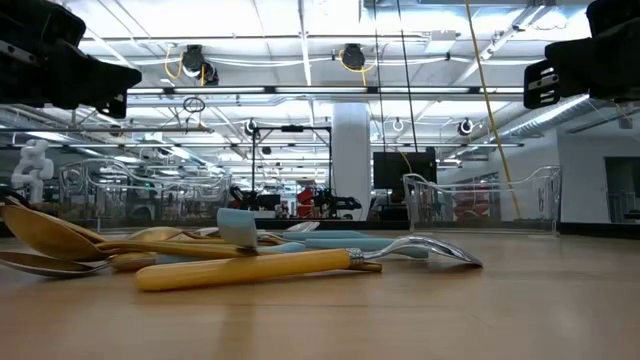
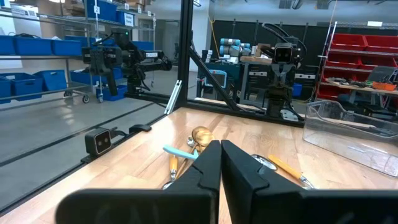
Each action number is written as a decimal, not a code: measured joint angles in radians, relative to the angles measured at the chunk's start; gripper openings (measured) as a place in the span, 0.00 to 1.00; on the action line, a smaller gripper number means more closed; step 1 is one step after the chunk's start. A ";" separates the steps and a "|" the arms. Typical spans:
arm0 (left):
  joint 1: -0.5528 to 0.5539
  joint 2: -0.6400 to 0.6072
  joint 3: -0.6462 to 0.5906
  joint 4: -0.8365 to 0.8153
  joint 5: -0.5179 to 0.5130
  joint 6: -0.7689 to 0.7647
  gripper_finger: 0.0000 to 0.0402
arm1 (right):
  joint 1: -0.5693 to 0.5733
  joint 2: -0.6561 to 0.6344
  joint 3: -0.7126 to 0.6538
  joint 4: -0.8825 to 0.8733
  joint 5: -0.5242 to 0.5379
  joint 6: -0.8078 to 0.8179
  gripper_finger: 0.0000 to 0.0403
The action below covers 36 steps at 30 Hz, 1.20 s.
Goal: Sort silverware by color (type)
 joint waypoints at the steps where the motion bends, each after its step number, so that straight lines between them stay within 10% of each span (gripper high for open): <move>1: 0.000 0.000 0.000 0.000 0.000 0.000 0.00 | 0.000 0.000 0.000 0.000 0.000 0.000 0.02; 30: 0.000 0.000 0.000 0.000 0.000 0.000 0.00 | -0.001 0.000 0.005 0.040 0.026 -0.084 0.02; 36: 0.000 0.000 0.000 0.000 0.000 0.000 0.00 | 0.000 0.000 0.006 0.102 0.154 0.220 0.02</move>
